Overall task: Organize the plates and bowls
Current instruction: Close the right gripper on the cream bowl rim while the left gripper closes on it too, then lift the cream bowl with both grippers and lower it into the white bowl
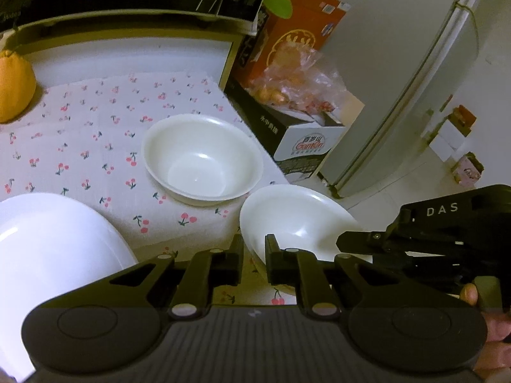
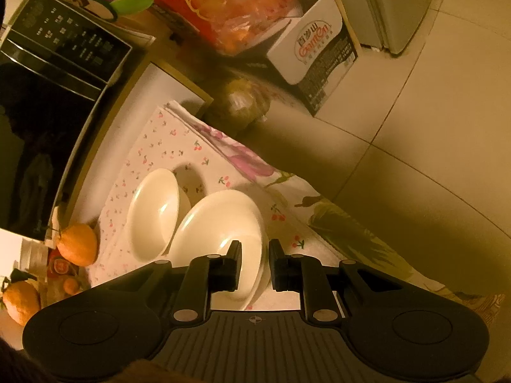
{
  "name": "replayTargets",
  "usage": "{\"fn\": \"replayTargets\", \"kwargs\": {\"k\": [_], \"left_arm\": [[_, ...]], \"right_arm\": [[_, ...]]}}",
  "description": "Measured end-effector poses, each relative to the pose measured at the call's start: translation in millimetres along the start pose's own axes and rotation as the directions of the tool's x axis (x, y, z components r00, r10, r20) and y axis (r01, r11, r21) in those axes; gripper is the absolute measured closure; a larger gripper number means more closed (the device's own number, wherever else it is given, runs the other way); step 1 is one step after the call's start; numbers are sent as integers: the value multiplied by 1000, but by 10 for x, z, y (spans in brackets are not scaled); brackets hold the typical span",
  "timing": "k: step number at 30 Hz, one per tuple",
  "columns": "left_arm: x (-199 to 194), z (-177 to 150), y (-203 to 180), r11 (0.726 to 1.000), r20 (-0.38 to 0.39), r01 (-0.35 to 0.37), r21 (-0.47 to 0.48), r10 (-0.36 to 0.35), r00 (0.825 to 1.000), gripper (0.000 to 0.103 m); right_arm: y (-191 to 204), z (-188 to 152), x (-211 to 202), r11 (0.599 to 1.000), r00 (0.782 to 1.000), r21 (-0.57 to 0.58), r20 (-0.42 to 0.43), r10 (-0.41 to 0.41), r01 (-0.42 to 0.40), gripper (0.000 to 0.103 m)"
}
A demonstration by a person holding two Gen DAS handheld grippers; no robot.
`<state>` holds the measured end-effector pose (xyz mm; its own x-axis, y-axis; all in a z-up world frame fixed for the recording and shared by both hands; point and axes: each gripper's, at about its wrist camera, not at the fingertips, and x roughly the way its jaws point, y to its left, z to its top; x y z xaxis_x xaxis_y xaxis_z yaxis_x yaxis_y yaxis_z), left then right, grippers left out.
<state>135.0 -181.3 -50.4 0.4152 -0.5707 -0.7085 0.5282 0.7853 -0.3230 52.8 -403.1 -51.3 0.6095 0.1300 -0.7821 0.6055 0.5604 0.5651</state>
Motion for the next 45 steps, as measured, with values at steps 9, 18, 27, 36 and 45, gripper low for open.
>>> {"fn": "replayTargets", "kwargs": {"k": [9,18,27,36,45], "left_arm": [[-218,11,-57,1000,37,-3,23,2,999,91],[-553,-31,-27,1000,59,16,8,-16,998,91],[-853,-178,1,1000,35,21,-18,-21,999,91],[-964,-363,43,999,-16,40,-31,-40,999,89],[-919,-547,120,1000,-94,12,-11,-13,996,88]], "right_arm": [[70,-14,-144,999,999,-22,4,44,-44,86],[157,-96,-406,992,993,-46,4,121,-120,85],[251,-311,-559,986,991,-114,-61,117,-123,84],[221,-477,-532,984,988,-139,-121,96,-113,84],[311,-659,-487,969,989,-237,-144,37,-71,83]]}}
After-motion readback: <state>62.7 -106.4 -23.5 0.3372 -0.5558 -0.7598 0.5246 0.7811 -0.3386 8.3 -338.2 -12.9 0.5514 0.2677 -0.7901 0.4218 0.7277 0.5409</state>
